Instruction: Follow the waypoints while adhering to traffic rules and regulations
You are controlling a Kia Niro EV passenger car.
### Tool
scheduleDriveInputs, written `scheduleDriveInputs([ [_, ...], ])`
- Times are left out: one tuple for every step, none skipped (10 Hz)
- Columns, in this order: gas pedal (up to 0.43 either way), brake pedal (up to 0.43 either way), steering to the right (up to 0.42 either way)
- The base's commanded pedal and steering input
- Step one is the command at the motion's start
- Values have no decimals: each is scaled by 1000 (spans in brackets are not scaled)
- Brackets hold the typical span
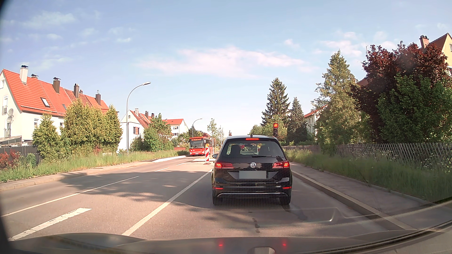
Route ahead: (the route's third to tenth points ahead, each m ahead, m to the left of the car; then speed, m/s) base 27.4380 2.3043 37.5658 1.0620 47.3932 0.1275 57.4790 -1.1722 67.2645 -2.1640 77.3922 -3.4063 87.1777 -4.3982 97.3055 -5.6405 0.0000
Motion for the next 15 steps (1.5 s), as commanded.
scheduleDriveInputs([
  [0,244,-21],
  [0,244,-21],
  [0,244,-21],
  [0,244,-21],
  [0,238,-21],
  [0,244,-21],
  [0,244,-21],
  [0,244,-21],
  [0,244,-21],
  [0,244,-21],
  [0,244,-21],
  [0,244,-21],
  [0,244,-21],
  [0,244,-21],
  [0,244,-21],
])
